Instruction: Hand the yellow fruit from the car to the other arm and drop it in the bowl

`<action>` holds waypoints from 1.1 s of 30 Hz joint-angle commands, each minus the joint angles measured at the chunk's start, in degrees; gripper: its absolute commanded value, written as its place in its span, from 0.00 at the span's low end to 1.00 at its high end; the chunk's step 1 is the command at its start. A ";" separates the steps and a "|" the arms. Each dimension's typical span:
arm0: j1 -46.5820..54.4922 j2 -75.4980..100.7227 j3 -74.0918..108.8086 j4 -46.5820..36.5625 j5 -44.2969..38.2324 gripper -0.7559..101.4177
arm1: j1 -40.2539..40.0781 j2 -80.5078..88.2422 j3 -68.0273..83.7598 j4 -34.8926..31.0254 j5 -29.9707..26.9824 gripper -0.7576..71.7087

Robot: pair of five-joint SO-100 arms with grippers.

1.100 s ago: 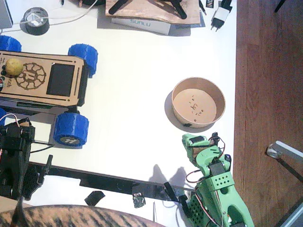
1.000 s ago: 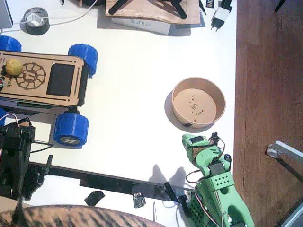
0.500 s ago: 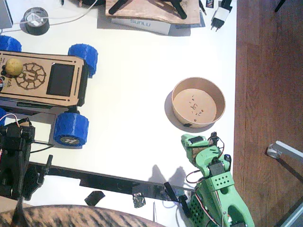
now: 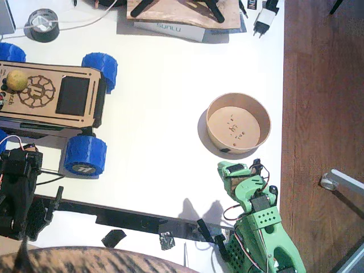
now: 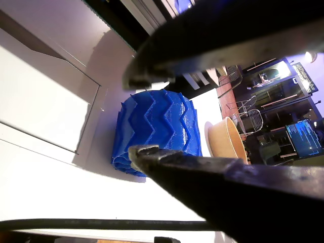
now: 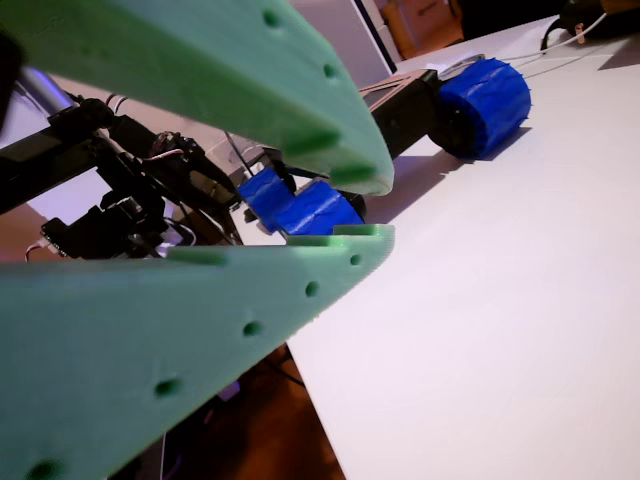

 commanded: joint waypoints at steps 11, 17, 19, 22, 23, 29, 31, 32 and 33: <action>0.53 -12.13 -45.79 20.30 -0.70 0.20 | -0.18 0.53 -0.26 0.44 -0.70 0.01; 0.53 -16.17 -57.66 25.05 -0.70 0.22 | -0.18 0.53 -0.26 0.44 -0.70 0.01; 0.53 -18.19 -59.41 25.05 -0.35 0.22 | -0.18 0.53 -0.26 0.44 -0.70 0.01; -0.18 -21.18 -61.08 23.99 -0.18 0.22 | -0.18 0.53 -0.26 0.44 -0.79 0.01; -0.26 -21.88 -61.52 23.47 -0.09 0.22 | -0.18 0.53 -0.26 0.44 -0.79 0.01; -0.35 -23.64 -62.05 19.60 0.00 0.23 | -0.18 0.53 -0.26 0.44 -0.79 0.01; -0.44 -24.08 -62.05 18.28 0.00 0.24 | -0.18 0.53 -0.26 0.44 -0.79 0.01; -0.44 -24.26 -62.05 17.67 0.00 0.24 | -0.18 0.53 -0.26 0.44 -0.79 0.01; -0.44 -24.70 -62.14 17.05 0.00 0.24 | -0.18 0.53 -0.26 0.44 -0.79 0.01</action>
